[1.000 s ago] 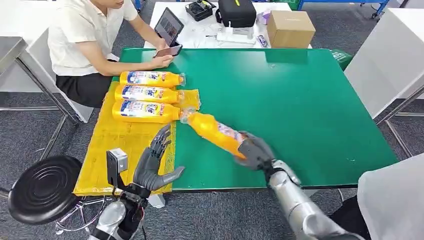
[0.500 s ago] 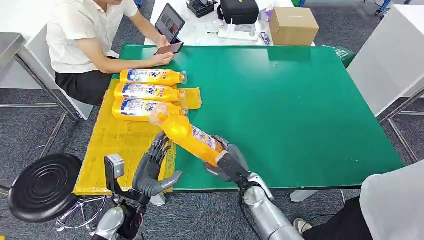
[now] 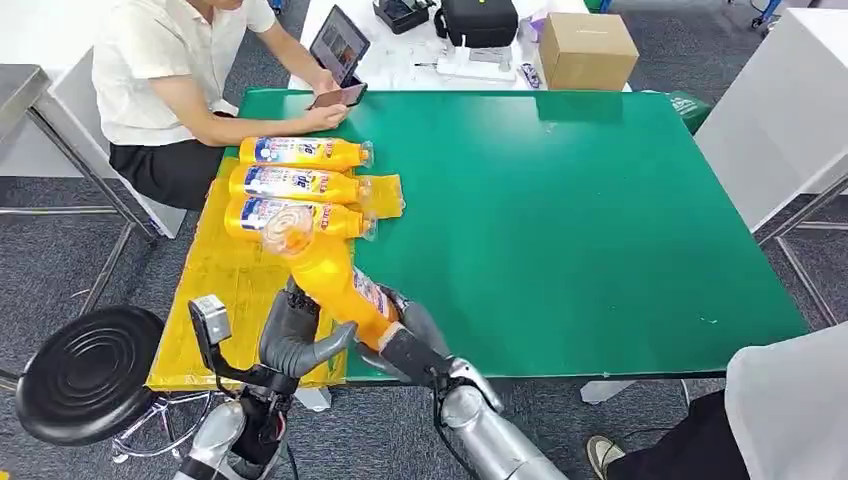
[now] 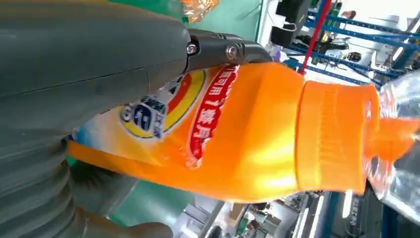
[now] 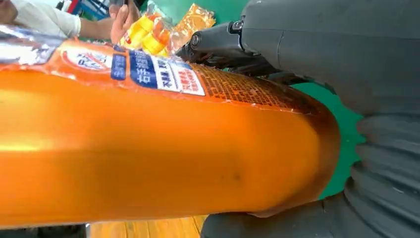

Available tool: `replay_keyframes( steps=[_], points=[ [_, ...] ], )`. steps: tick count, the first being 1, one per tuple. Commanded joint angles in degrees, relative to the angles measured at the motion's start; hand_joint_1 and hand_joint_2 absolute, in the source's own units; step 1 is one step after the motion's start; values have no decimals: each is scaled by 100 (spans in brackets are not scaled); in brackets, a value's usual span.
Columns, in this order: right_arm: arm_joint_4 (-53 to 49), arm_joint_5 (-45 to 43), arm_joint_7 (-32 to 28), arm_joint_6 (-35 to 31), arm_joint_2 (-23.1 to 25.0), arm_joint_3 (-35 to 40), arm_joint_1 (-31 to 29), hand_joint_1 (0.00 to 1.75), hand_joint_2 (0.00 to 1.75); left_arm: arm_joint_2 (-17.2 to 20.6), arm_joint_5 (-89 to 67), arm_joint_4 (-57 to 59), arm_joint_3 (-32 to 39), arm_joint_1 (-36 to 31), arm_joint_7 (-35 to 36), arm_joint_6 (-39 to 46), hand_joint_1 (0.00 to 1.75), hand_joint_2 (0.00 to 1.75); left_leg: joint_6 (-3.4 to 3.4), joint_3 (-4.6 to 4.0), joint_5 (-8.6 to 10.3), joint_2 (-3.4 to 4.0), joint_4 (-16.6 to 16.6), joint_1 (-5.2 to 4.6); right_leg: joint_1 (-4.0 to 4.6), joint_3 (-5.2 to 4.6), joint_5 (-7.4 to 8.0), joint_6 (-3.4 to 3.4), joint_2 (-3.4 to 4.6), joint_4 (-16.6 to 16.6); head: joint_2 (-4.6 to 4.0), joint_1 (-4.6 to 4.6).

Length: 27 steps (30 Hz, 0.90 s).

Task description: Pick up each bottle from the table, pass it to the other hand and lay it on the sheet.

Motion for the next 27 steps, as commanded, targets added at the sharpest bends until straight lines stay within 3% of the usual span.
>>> replay_keyframes(
  steps=[1,10,11,14,15,16,19,23,25,26,27],
  points=[
    [739,43,26,45,39,680,-298,175,175,42,286,203,-380,-359,159,5,0,175,-1,9,-1,-3,-2,0,1,10,-3,-3,-9,-1,0,0],
    [939,77,70,29,80,885,-480,175,175,140,150,454,-565,-629,168,-15,2,175,-1,25,-2,-11,-7,-5,-3,24,-10,-3,-24,-1,0,-2],
    [915,65,67,52,90,889,-477,175,175,127,153,520,-554,-662,168,-10,147,175,-1,12,0,-7,-3,0,1,11,-5,-2,-16,-2,0,-2],
    [823,30,61,149,67,918,-467,175,175,116,121,660,-553,-743,100,-62,175,175,0,45,-6,-14,-12,-9,-6,42,-17,-5,-31,-2,0,-2],
    [795,6,62,190,55,924,-462,175,175,117,131,663,-551,-751,64,-116,175,175,0,55,-7,-14,-15,-11,-8,52,-19,-6,-34,-3,0,-2],
    [783,-18,60,227,48,920,-465,175,175,146,163,650,-565,-757,31,-210,175,175,-1,11,1,-8,-4,-1,0,11,-4,-2,-16,-2,0,-2],
    [730,-49,61,341,11,957,-494,169,175,220,315,650,-560,-774,-4,-483,175,175,-1,20,-1,-7,-6,-4,-2,20,-7,-3,-17,-2,0,-2],
    [568,-111,25,434,-43,971,-471,175,175,206,312,689,-497,-779,-6,-556,175,175,-2,19,-1,-10,-5,-3,-1,19,-9,-3,-22,0,0,-2],
    [484,-141,23,481,-63,987,-443,162,175,187,371,706,-456,-760,-25,-650,175,175,-1,23,-2,-11,-5,-3,-1,23,-10,-3,-23,-1,0,-2],
    [399,-220,37,547,-68,961,-402,141,175,175,445,715,-403,-737,-13,-702,175,175,0,31,-5,-11,-6,-5,-3,30,-13,-3,-25,-1,0,-2],
    [379,-227,37,561,-69,971,-393,61,175,181,468,716,-386,-734,-16,-721,175,175,0,15,-1,-6,-4,-3,-1,14,-6,-1,-17,-2,0,-2]
  ],
)
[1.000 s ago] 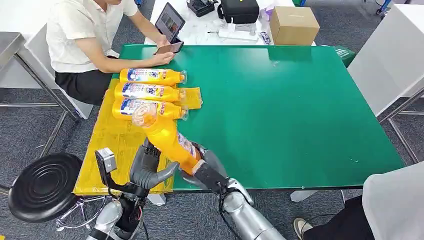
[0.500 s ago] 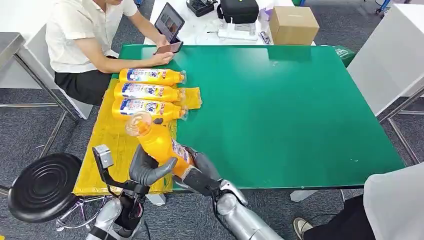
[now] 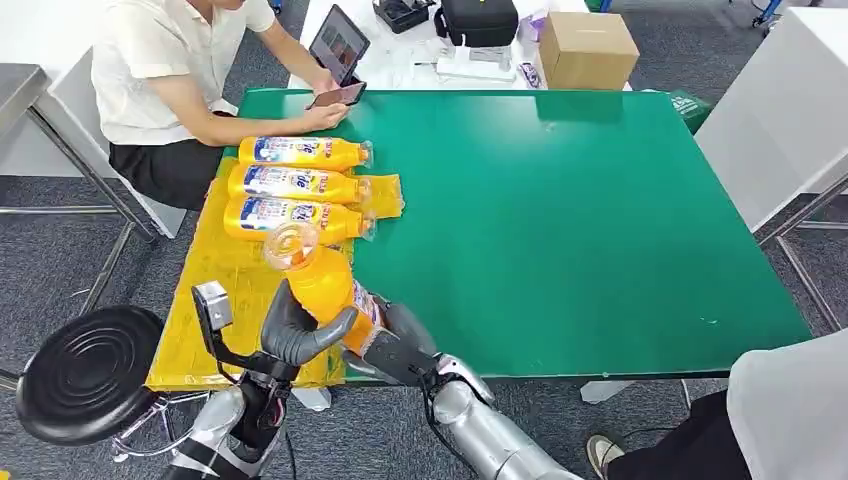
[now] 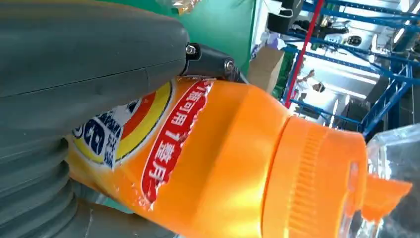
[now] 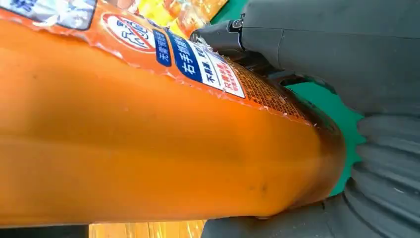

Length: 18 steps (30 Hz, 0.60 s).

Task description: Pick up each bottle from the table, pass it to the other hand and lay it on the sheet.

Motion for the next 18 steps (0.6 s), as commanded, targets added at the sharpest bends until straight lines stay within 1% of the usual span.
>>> replay_keyframes(
  steps=[1,2,3,4,5,7,8,9,10,11,12,13,14,15,16,17,18],
  points=[
    [-78,-84,13,316,-126,468,-56,61,175,52,172,388,-270,-346,10,-347,175,175,0,8,-1,-5,-3,-1,0,10,-3,-1,-11,-2,0,0],
    [-222,-56,-209,43,-142,455,10,0,175,53,216,392,-226,-353,-9,-375,175,175,1,26,-5,-9,-6,-6,-5,26,-11,-2,-20,-1,0,0],
    [-344,-12,-317,-242,-141,422,94,0,175,57,238,390,-167,-373,-35,-368,175,175,1,14,-2,-9,-3,-2,-1,17,-7,-2,-17,-2,0,2],
    [-351,-10,-317,-251,-133,427,103,0,175,73,240,387,-146,-388,-36,-366,175,175,0,6,0,-8,-3,0,1,9,-3,-2,-14,-3,0,0],
    [-422,-49,-320,-291,-120,396,150,0,0,82,263,376,-85,-388,-57,-356,175,175,0,24,-4,-14,-6,-4,-3,26,-11,-3,-24,-2,0,-2],
    [-778,-21,-381,-540,-147,411,331,0,0,163,352,310,262,-419,-164,-260,175,175,0,5,-1,-10,-2,0,1,9,-4,-2,-12,-1,0,2],
    [-989,-44,-380,-574,-185,421,432,0,0,159,212,323,429,-445,-143,-15,175,175,-1,21,-6,-4,-5,-4,-2,22,-9,-4,-11,0,0,0],
    [-1186,-27,-345,-677,-239,451,537,0,0,204,-48,380,592,-509,-107,298,175,175,-1,14,-3,-1,-5,-2,0,15,-5,-4,-6,-1,0,0],
    [-1290,-29,-306,-684,-279,491,584,0,0,208,-72,456,675,-557,-92,276,175,175,-1,6,-1,-3,-3,1,2,10,-3,-3,-8,-1,0,2],
    [-1369,84,-251,-865,-324,533,632,0,0,216,-599,527,719,-625,-117,735,175,175,-2,23,-4,-7,-7,-3,-1,26,-10,-6,-16,0,0,0],
    [-1411,118,-210,-950,-359,547,669,0,0,268,-1315,600,757,-714,-295,1323,175,175,-3,13,0,-7,-6,0,1,15,-5,-5,-15,-2,0,0],
    [-1443,174,-131,-1033,-407,563,702,0,0,203,-1690,731,869,-807,-326,1697,175,175,-3,27,-3,-12,-9,-3,0,29,-10,-7,-23,-1,0,2],
    [-1446,238,-80,-1157,-429,561,717,0,0,160,-1739,803,957,-848,-277,1726,175,175,-3,22,0,-15,-9,0,1,25,-8,-6,-24,-3,0,-2],
    [-1386,559,60,-1639,-439,576,713,0,0,116,-1699,802,1108,-837,-240,1667,175,175,-1,10,3,-19,-6,2,2,15,-5,-3,-25,-3,0,4],
    [-1212,970,158,-2175,-445,650,647,0,0,126,-1684,797,1225,-822,-241,1608,175,175,-1,25,0,-16,-9,-2,-2,27,-9,-4,-25,-3,0,0],
    [-1175,836,201,-2314,-376,477,694,0,0,150,-1955,767,1280,-804,-313,1863,175,175,-2,19,0,-3,-8,4,1,19,-3,-3,-10,-6,0,0],
    [-1118,1115,239,-2642,-381,522,679,0,0,153,-2364,729,1313,-784,-413,2220,175,175,-2,34,-2,3,-12,-2,-3,31,-6,-5,-9,-5,0,-2]
  ],
)
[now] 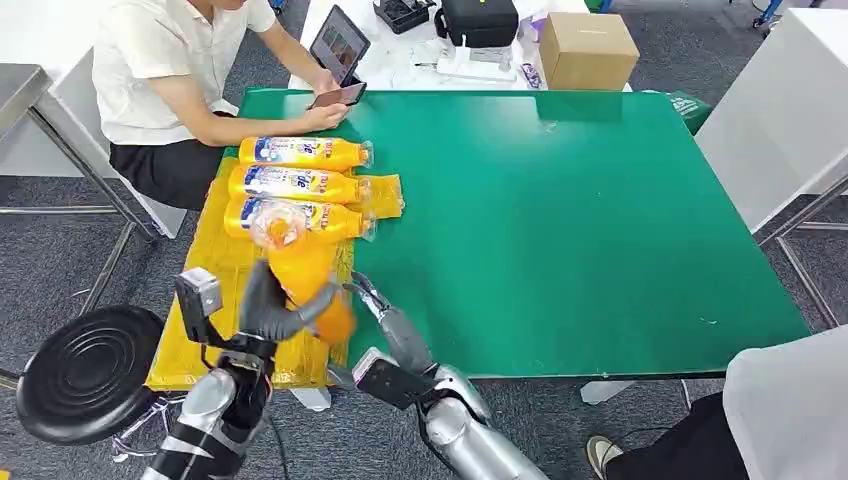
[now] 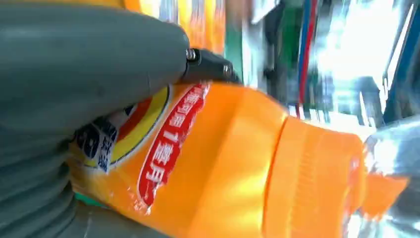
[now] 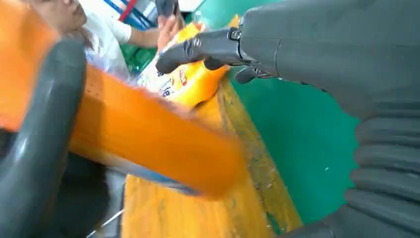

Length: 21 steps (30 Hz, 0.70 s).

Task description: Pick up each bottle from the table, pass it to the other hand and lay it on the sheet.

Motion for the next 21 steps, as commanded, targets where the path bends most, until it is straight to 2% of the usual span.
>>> replay_keyframes(
  steps=[1,5,8,10,12,15,17,21],
  points=[
    [-10,932,409,-1584,-274,274,49,0,0,63,-886,533,747,-429,-131,678,175,175,1,23,-2,-6,-9,-5,-3,23,-6,-1,-13,-5,0,0],
    [-31,982,432,-1625,-276,294,45,0,0,66,-1042,525,728,-447,-129,775,175,175,-2,16,0,-3,-6,-4,-2,18,-5,-1,-10,-2,0,2],
    [-52,1061,573,-1806,-215,242,64,0,0,-54,-2614,1090,648,-785,-151,2245,175,175,-2,30,-3,-21,-8,-7,-3,35,-14,-3,-28,-1,0,2],
    [-38,1029,530,-1741,-148,278,31,0,0,-163,-3428,1738,454,-1132,-47,2613,175,175,-2,13,4,-25,-5,-6,-2,19,-7,-2,-26,1,0,0],
    [-9,904,456,-1531,-76,335,-25,0,0,-267,-4550,2789,47,-1615,303,2728,175,175,-3,16,6,-30,-5,-4,-1,22,-7,-3,-34,1,0,2],
    [-69,782,422,-1387,-42,365,-26,0,0,-447,-5221,3927,-273,-2064,612,2536,175,175,2,14,13,-47,-7,-5,-2,24,-6,-2,-47,-3,0,2],
    [-135,719,422,-1324,-46,355,-2,0,0,-502,-5295,4258,-324,-2184,624,2323,175,175,5,20,15,-58,-10,-9,-5,34,-8,0,-60,-3,0,0],
    [-195,707,400,-1319,-86,365,24,0,0,-467,-5483,4717,-361,-2463,855,1932,175,175,2,9,13,-22,-3,-5,-1,17,2,2,-25,-2,0,0]
  ],
)
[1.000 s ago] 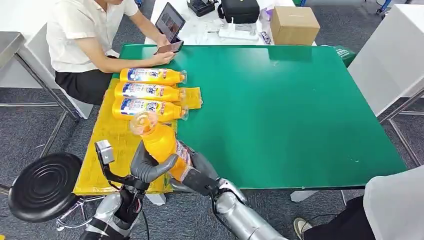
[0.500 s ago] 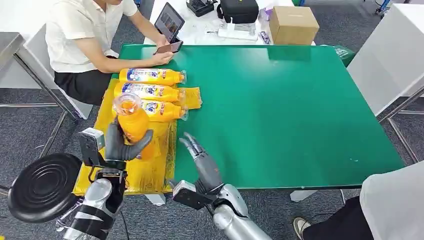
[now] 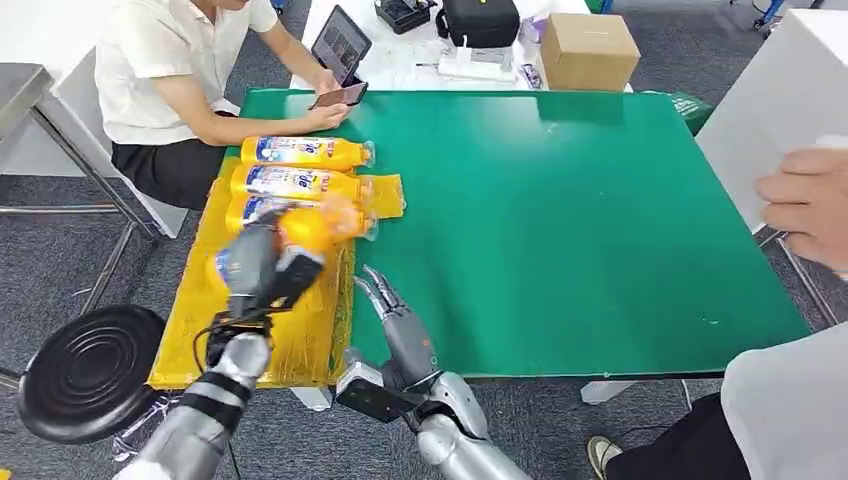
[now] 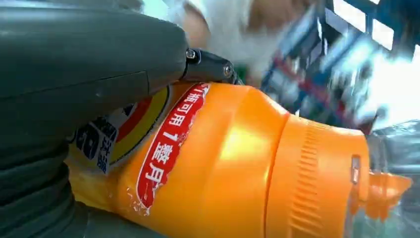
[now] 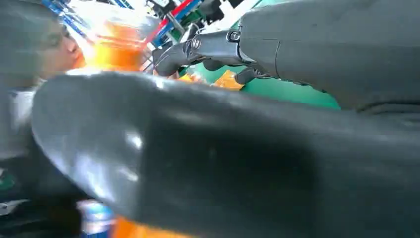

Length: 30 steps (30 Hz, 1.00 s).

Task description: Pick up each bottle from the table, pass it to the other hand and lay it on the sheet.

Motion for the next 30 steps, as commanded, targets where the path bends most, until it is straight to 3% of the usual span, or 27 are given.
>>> replay_keyframes(
  steps=[1,9,10,11,12,13,26,27,28,30],
  points=[
    [-56,-80,-30,111,-165,211,-125,0,0,-108,-411,2402,-461,-1186,477,-324,175,175,1,28,-5,-3,-8,-7,-5,27,-9,-2,-14,-3,0,2],
    [-88,-91,-24,161,-164,262,-124,0,0,41,-968,3129,-463,-1419,852,-534,175,175,-1,24,-4,13,-7,-4,-2,19,-2,-3,5,-3,0,0],
    [-84,-101,-24,177,-162,258,-121,0,0,45,-1019,3165,-492,-1423,869,-604,155,175,-1,33,-7,14,-9,-5,-3,28,-5,-4,3,-3,0,2],
    [-88,-109,-29,184,-161,251,-116,0,0,47,-1061,3160,-498,-1418,880,-617,155,175,0,23,-4,11,-8,-3,-4,18,-3,-2,2,-3,0,0],
    [-95,-105,-43,194,-165,249,-105,0,0,63,-1262,3165,-578,-1404,927,-667,124,175,0,34,-6,14,-11,-5,-6,28,-6,-4,2,-3,0,0],
    [-89,-104,-43,220,-167,252,-104,0,0,78,-1417,3206,-694,-1422,948,-778,63,175,0,35,-7,16,-10,-6,-6,29,-7,-3,3,-1,0,2],
    [-89,-104,-43,220,-167,252,-104,0,0,78,-1417,3206,-694,-1422,948,-778,63,175,-1,22,-6,17,-4,-3,-2,19,-3,-3,8,2,0,0],
    [-83,-110,-41,234,-169,248,-105,0,0,78,-1479,3217,-736,-1432,980,-827,26,175,-1,33,-7,19,-8,-6,-4,27,-5,-4,8,2,0,-2],
    [-68,-93,-45,244,-177,245,-100,0,0,111,-1688,3234,-879,-1447,1062,-990,7,175,-1,29,-5,15,-8,-7,-5,23,-4,-3,5,2,0,2],
    [-43,-93,-47,261,-188,239,-101,0,0,106,-1707,3270,-875,-1450,1081,-1157,0,175,-1,32,-6,14,-8,-7,-5,25,-5,-3,3,2,0,0]
  ],
)
